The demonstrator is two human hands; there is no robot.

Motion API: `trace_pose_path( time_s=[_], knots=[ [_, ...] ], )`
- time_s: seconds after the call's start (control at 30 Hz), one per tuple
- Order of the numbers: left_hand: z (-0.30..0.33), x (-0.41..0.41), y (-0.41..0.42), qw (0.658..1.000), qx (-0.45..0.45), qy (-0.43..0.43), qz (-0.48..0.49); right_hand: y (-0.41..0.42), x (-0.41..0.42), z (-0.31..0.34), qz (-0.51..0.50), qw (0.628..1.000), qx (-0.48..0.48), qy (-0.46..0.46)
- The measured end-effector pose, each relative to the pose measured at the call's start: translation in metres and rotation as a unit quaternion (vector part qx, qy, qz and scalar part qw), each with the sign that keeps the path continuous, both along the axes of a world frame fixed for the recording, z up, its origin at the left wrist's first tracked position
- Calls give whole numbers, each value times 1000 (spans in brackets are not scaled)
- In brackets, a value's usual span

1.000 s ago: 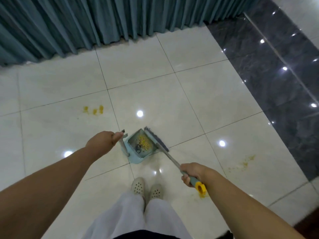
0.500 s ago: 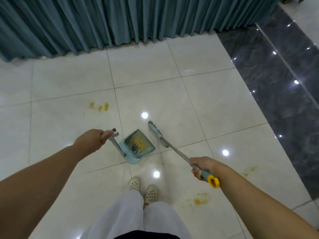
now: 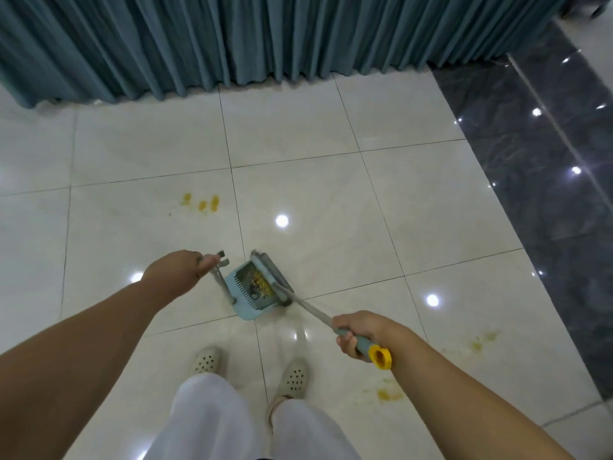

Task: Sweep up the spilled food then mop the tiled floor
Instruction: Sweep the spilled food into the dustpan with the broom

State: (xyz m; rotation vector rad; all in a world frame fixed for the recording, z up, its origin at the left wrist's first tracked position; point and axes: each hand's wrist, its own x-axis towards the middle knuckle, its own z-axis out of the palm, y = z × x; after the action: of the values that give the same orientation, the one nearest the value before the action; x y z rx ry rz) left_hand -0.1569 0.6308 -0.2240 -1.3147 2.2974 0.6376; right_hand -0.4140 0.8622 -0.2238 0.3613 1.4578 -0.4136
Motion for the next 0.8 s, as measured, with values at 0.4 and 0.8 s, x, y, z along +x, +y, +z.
trace_pose_path(
  time_s=[0.4, 0.8],
  knots=[
    [-6, 55, -45, 996, 53, 48, -45, -44, 28, 6, -41, 995, 1, 96],
    [-8, 101, -83, 994, 60, 44, -77, -77, 146, -10, -147, 989, 0, 5]
  ],
)
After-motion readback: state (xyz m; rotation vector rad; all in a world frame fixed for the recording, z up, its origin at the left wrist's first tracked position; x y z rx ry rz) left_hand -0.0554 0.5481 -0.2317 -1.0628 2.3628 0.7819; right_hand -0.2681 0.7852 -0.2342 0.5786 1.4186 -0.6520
